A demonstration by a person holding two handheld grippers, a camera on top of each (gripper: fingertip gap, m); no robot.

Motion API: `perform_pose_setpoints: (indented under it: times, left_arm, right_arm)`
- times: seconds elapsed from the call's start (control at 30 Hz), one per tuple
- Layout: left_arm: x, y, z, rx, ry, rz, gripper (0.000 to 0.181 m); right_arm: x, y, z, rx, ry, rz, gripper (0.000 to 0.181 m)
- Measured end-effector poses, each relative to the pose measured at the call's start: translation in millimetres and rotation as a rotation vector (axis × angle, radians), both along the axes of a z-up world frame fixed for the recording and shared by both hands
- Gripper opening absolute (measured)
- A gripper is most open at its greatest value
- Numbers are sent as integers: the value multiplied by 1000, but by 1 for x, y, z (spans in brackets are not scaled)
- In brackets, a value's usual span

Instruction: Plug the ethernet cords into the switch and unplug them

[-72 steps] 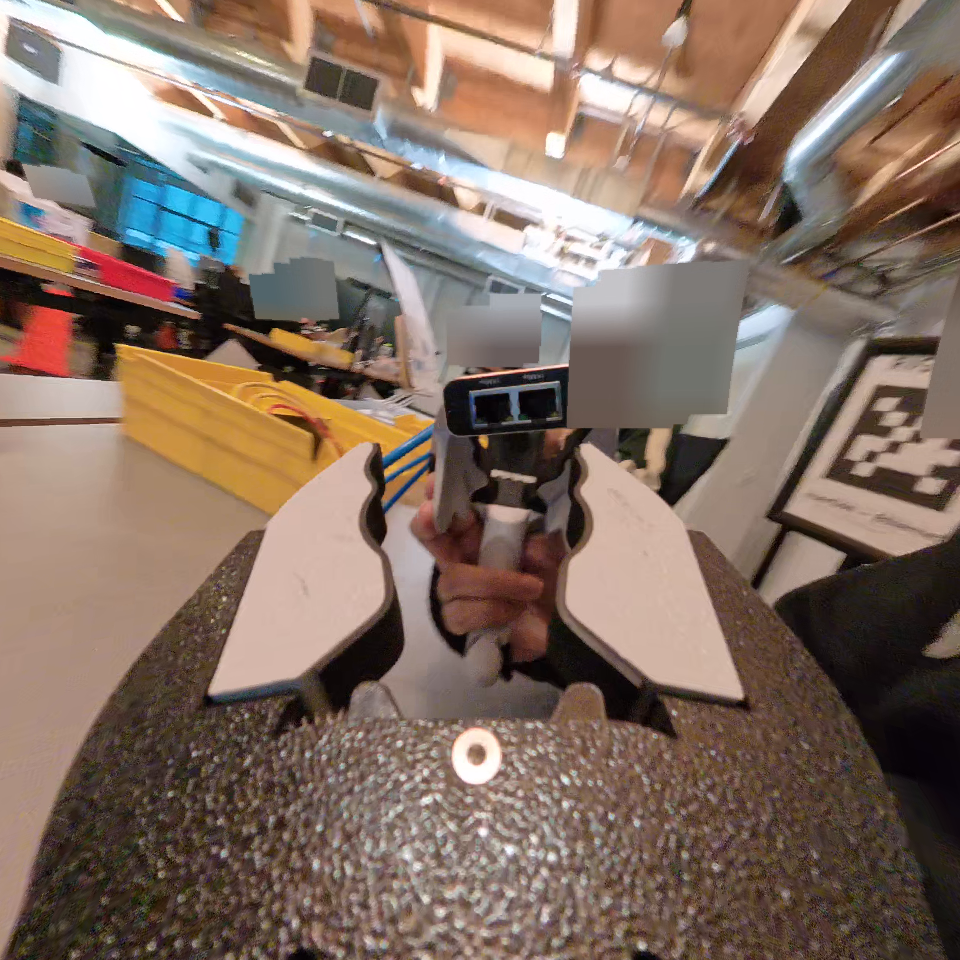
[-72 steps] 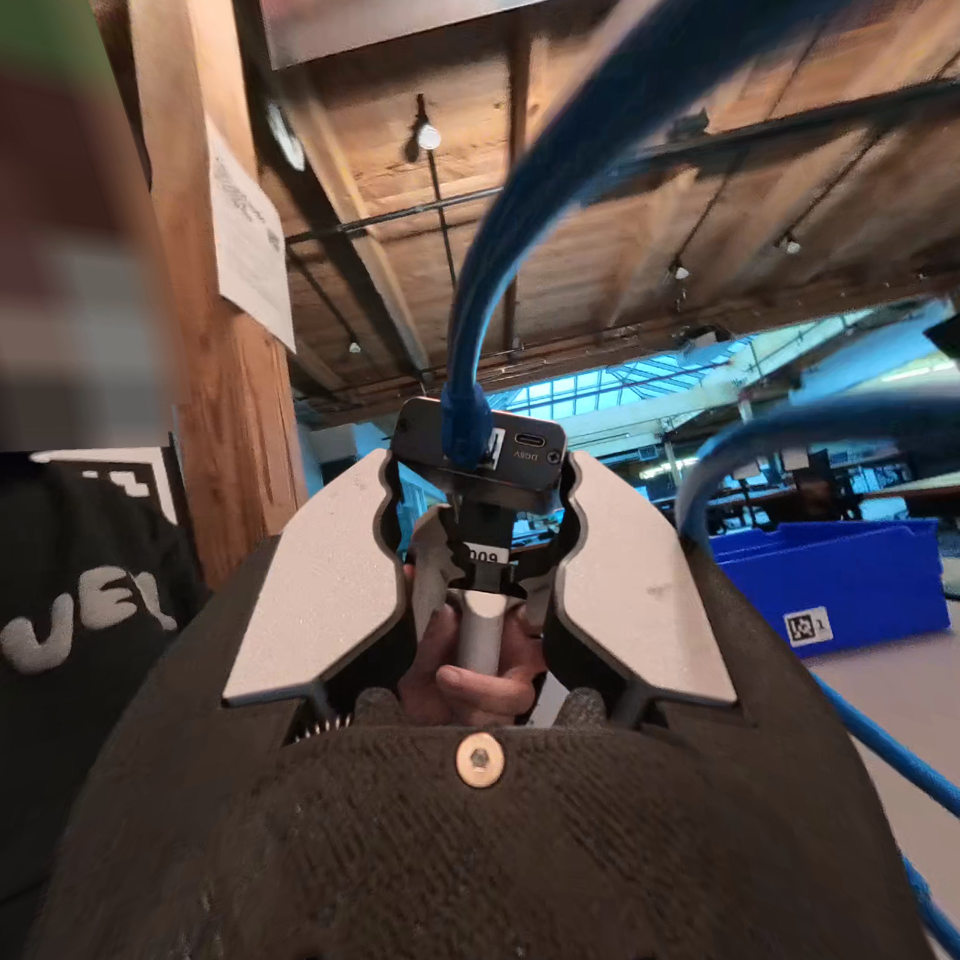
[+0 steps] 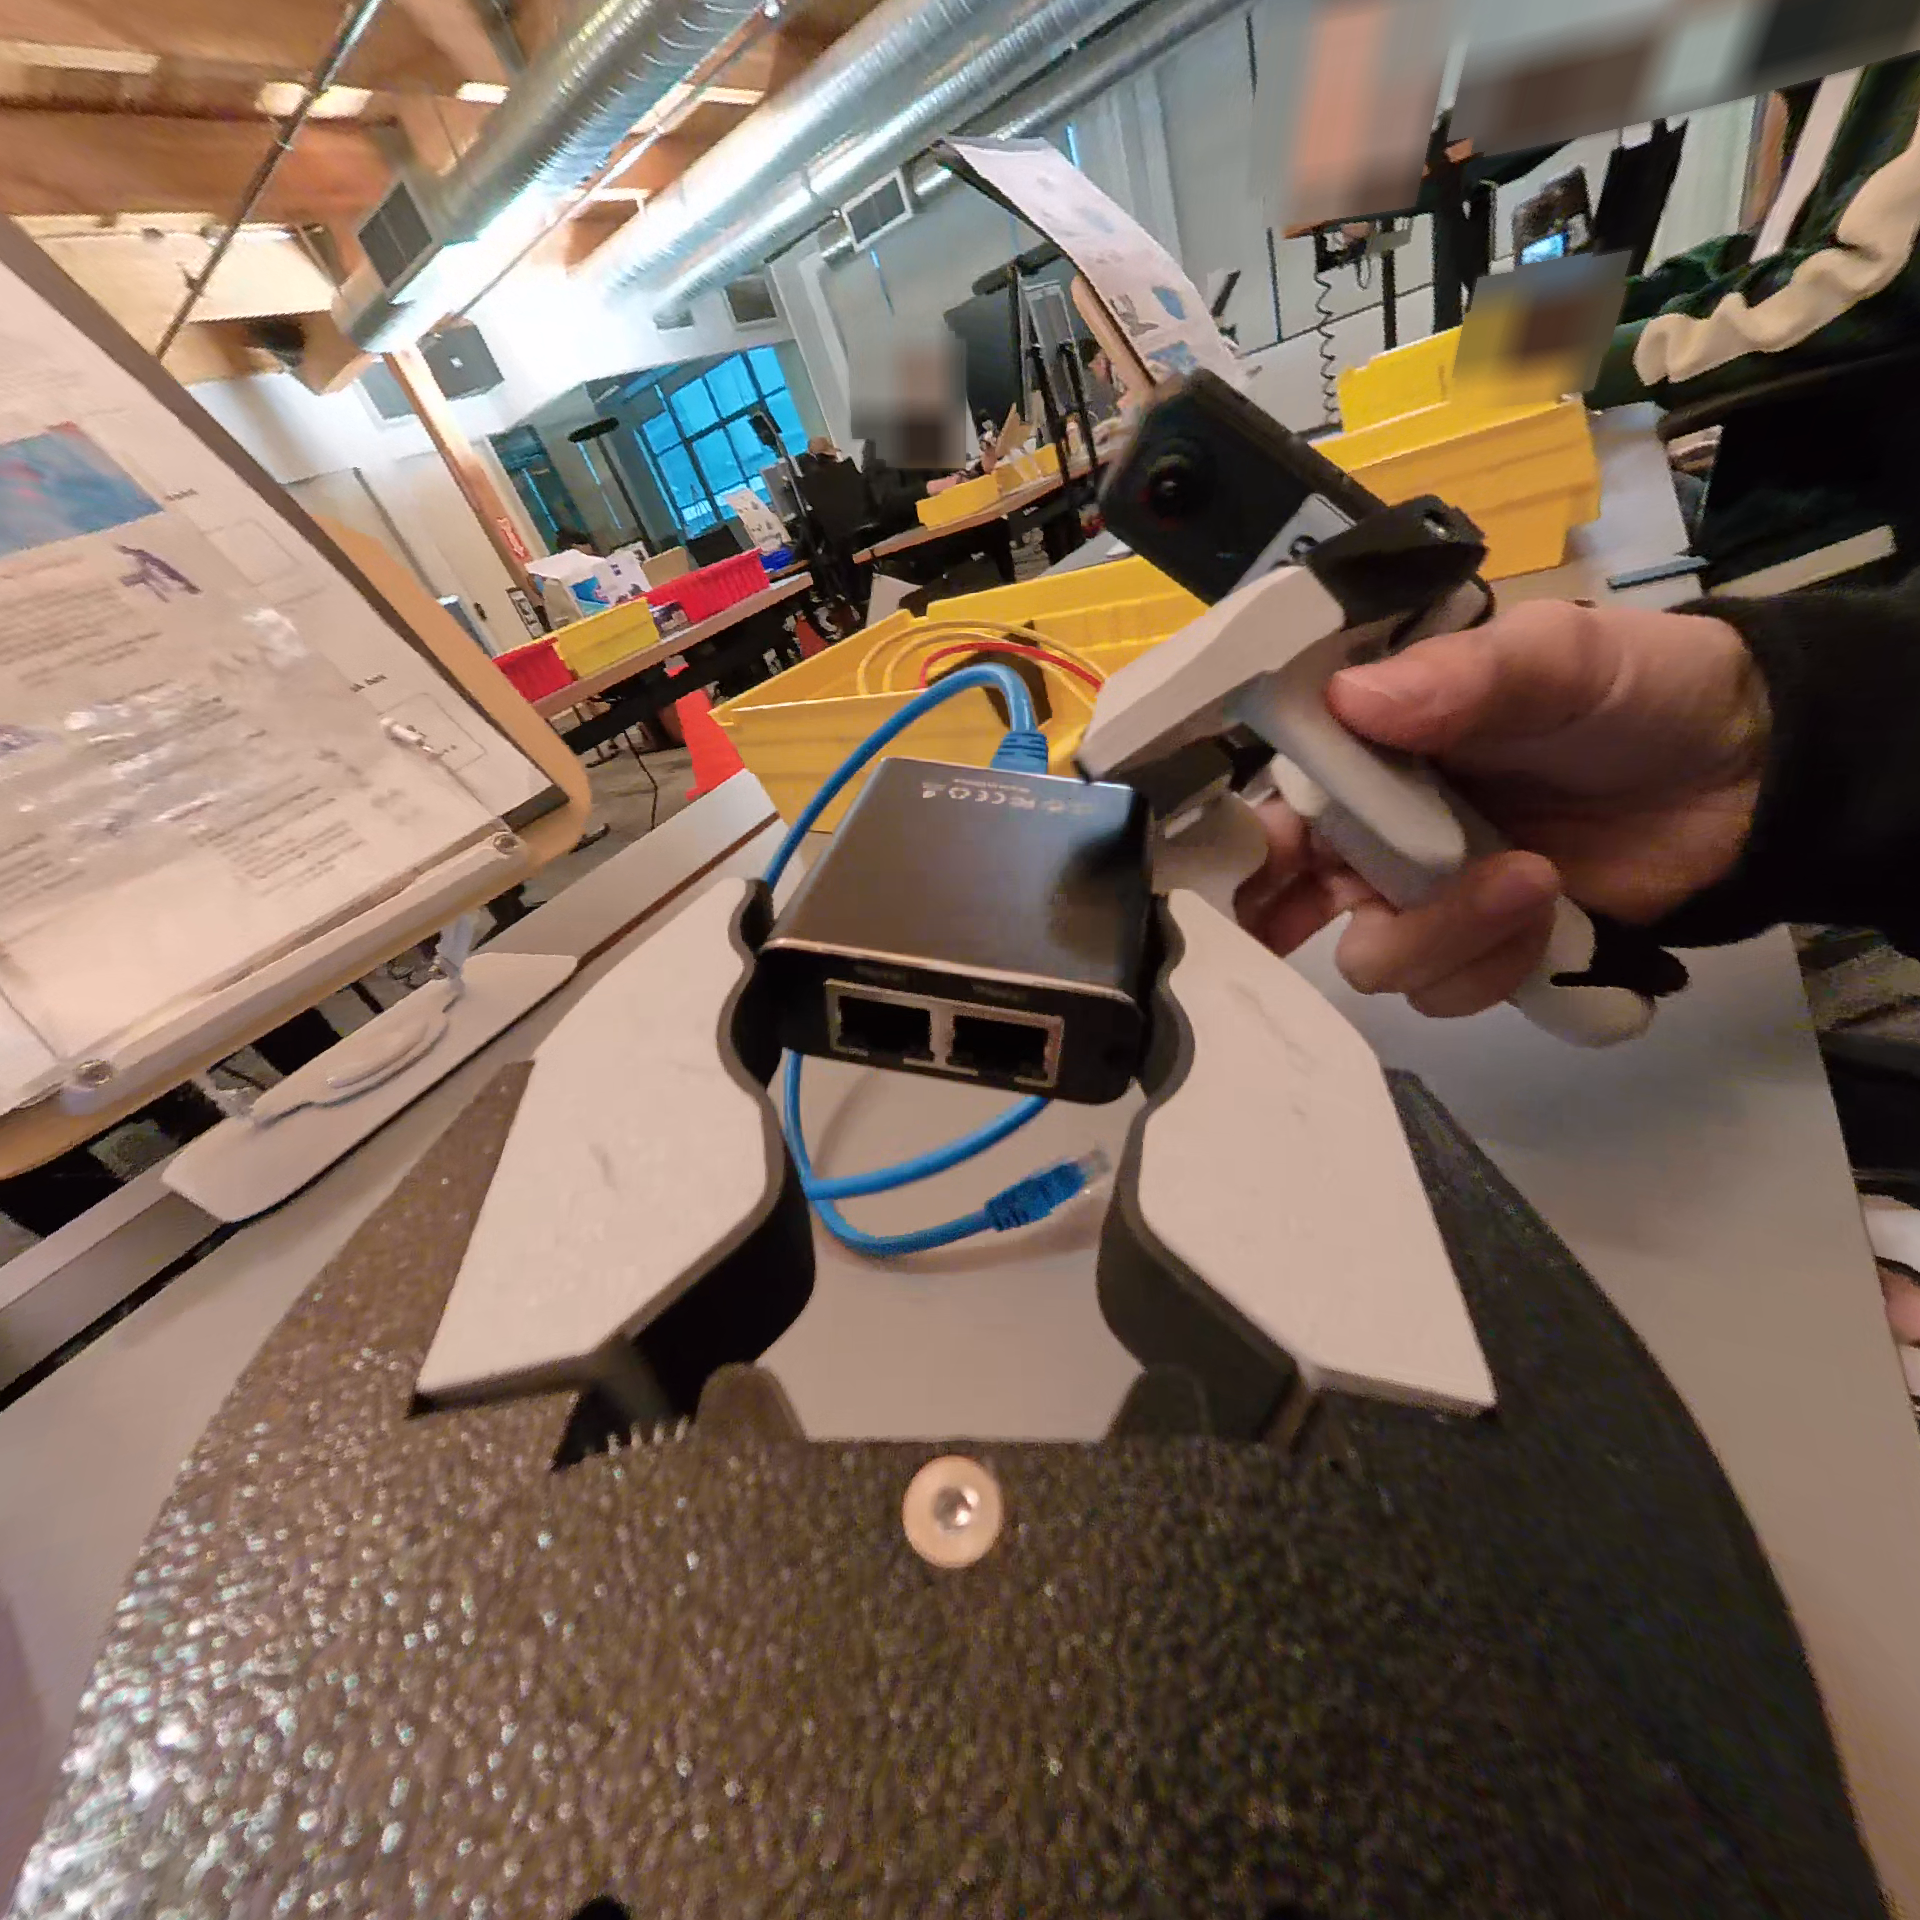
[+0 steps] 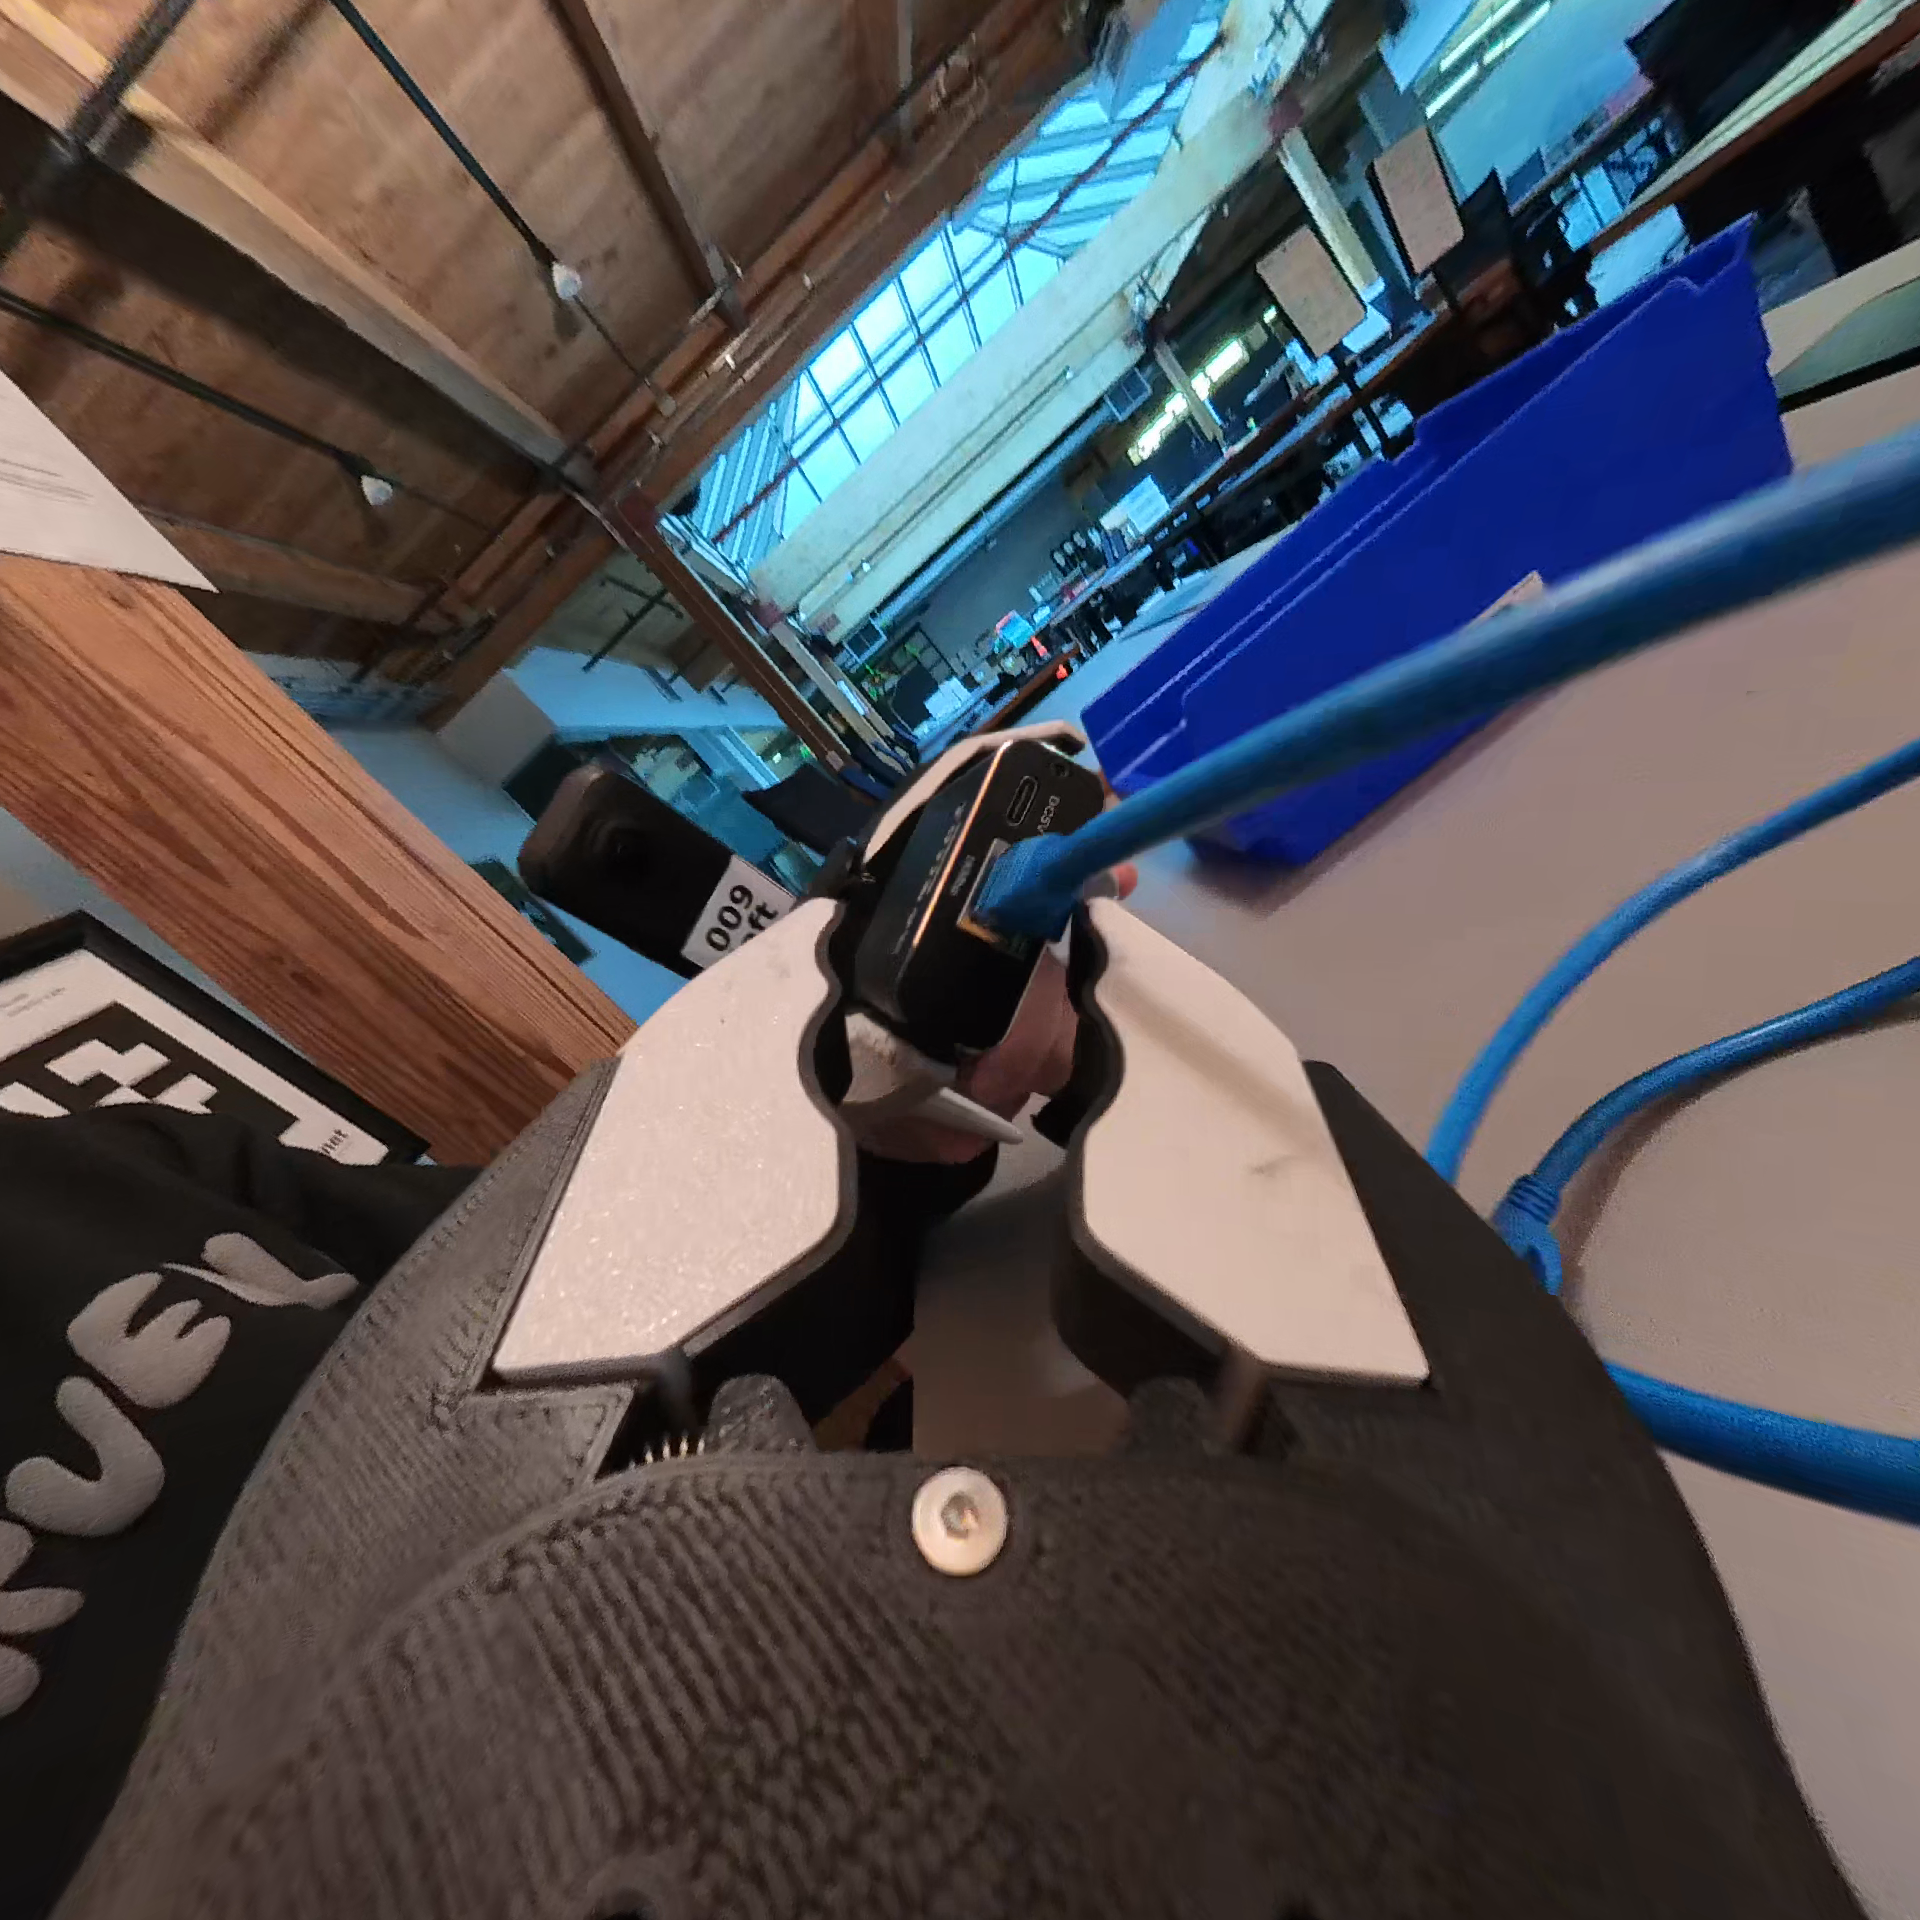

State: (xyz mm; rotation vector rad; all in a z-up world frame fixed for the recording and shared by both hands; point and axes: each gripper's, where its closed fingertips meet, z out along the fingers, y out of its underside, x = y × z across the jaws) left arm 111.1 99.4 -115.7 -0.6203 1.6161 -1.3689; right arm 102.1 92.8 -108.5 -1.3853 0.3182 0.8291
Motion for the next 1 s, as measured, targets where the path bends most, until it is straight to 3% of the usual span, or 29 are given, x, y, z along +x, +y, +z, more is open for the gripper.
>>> perform_pose_setpoints:
  times: [0.17,0.57,1.0]
  left_arm:
    - [-3,11,10,-72,-9,-4,68]
    - [0,8,5,-56,-21,16,67]
    - [5,9,6,-40,-74,110,67]
  right_arm:
    - [12,-3,2,40,96,-51,37]
    - [14,4,0,72,277,-78,24]
    - [23,4,1,167,508,-210,21]
